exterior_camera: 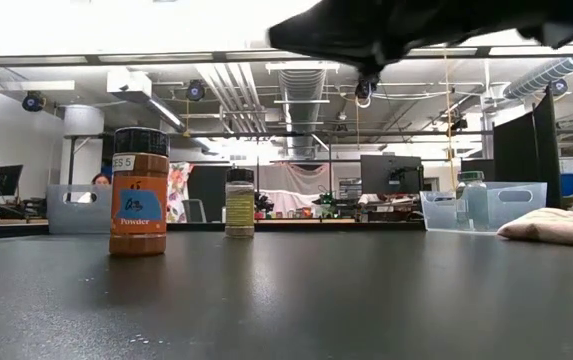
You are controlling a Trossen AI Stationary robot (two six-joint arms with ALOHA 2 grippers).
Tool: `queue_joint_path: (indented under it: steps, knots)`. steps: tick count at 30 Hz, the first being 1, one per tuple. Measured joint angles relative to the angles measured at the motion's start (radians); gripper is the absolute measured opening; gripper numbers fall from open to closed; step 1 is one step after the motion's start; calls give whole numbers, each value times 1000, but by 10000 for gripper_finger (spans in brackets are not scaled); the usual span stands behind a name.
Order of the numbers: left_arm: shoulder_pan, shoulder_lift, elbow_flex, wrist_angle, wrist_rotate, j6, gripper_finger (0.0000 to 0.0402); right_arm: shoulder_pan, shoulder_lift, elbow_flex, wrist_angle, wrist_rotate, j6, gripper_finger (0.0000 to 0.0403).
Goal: Sort spices by type
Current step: Put the top brown spice bottle into the white bin
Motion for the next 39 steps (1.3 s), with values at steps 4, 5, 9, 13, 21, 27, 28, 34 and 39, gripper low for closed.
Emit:
queue_joint_path:
  steps: [4,5,9,13,21,27,28,34,39]
  knots:
    - [0,29,0,33,-101,0,161,0,86,75,42,-51,-10,13]
    - [2,37,0,44,-133,1,161,0,101,98,40,-63,-9,16]
    - [15,65,3,60,-194,1,161,1,128,184,-39,-84,6,54]
    - [43,84,3,77,-195,1,161,0,128,255,-132,-104,25,128]
    - [107,89,3,83,-197,1,161,0,128,311,-168,-224,20,269]
    - [153,89,3,107,-206,4,161,-12,133,324,-174,-214,14,315]
    - [157,89,3,115,-206,14,161,-14,135,326,-176,-209,9,318]
    - [162,89,2,155,-258,58,161,-15,136,329,-165,-85,-29,321]
    - [161,89,2,179,-249,59,161,-19,136,337,-160,-68,-56,312]
